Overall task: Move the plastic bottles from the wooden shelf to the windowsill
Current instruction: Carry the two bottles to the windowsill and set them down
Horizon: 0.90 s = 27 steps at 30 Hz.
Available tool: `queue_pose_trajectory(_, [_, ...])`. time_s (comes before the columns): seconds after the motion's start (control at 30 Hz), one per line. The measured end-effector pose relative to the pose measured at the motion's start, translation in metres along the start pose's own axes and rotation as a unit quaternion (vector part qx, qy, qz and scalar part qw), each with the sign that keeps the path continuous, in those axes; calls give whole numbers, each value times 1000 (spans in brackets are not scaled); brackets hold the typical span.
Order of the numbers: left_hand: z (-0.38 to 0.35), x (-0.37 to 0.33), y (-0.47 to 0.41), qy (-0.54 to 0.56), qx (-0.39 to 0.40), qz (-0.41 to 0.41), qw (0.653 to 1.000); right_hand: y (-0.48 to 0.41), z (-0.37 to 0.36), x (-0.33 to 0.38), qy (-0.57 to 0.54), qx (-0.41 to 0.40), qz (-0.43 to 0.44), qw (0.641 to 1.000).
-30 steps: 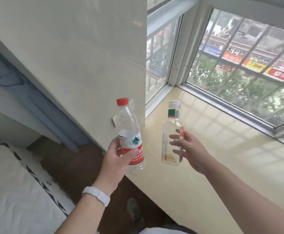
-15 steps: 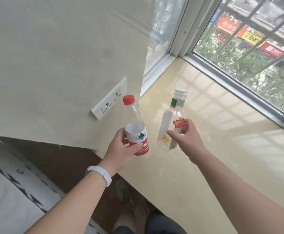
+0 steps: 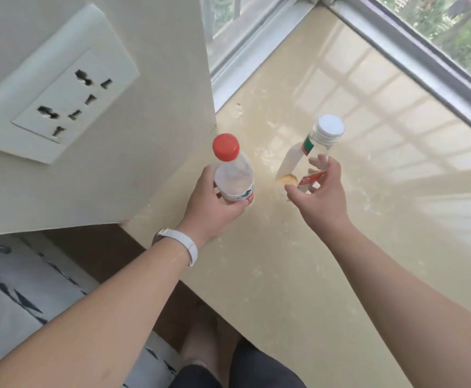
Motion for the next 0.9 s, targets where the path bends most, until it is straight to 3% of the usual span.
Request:
queue_pose_trajectory(0.53, [-32, 25, -25, -75, -35, 6, 997, -5, -2, -49, -2, -24, -39, 999])
queue_pose_trajectory(0.9, [-31, 25, -16, -72, -30, 7, 997, 5, 8, -60, 5, 14, -28, 1000])
Point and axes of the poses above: each hand's wrist, its own y-axis away from the middle knuckle, its own z-axis out of the back of the hand, x = y × z, the point moved 3 cm from there along -y, towards the middle knuckle, and after that the axes turned 11 degrees about x, right-handed, at the moved point
